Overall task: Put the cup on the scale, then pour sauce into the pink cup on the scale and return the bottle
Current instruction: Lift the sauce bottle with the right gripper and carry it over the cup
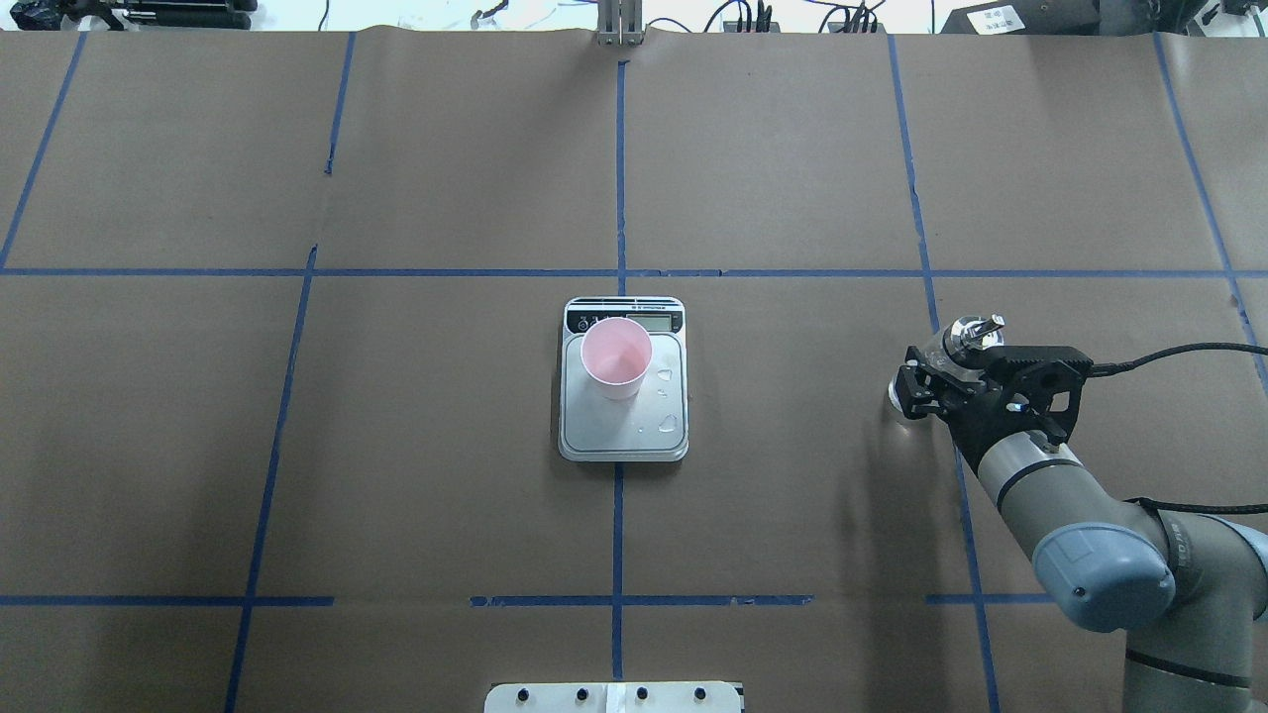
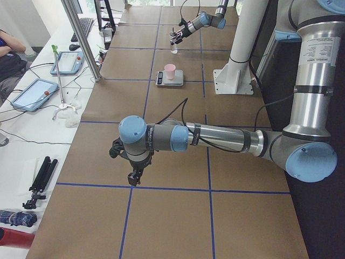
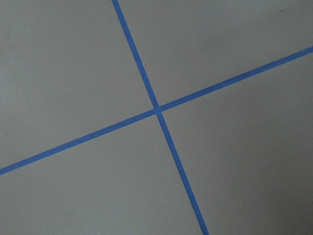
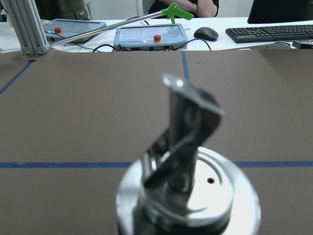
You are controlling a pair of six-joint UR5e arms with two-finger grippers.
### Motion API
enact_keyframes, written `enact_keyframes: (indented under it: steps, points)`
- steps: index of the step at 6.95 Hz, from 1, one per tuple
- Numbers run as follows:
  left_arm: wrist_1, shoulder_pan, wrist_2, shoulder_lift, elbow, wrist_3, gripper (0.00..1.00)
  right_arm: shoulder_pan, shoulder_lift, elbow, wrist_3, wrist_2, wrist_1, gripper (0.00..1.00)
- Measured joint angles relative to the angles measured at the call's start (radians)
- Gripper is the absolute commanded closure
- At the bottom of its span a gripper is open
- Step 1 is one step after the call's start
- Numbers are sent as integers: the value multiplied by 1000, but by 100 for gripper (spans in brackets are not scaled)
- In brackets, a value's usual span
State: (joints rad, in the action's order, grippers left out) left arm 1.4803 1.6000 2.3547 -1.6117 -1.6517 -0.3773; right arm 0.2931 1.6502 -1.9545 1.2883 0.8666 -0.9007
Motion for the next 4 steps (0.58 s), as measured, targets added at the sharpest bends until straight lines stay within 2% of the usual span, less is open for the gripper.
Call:
enact_keyframes:
  steps: [2, 4]
  points:
    - [0, 0, 0, 2, 0, 0, 0, 36, -10, -27, -151, 4, 4, 100]
    - [-1, 0, -2, 8, 4, 5, 0, 96, -53, -26, -347, 50, -1, 100]
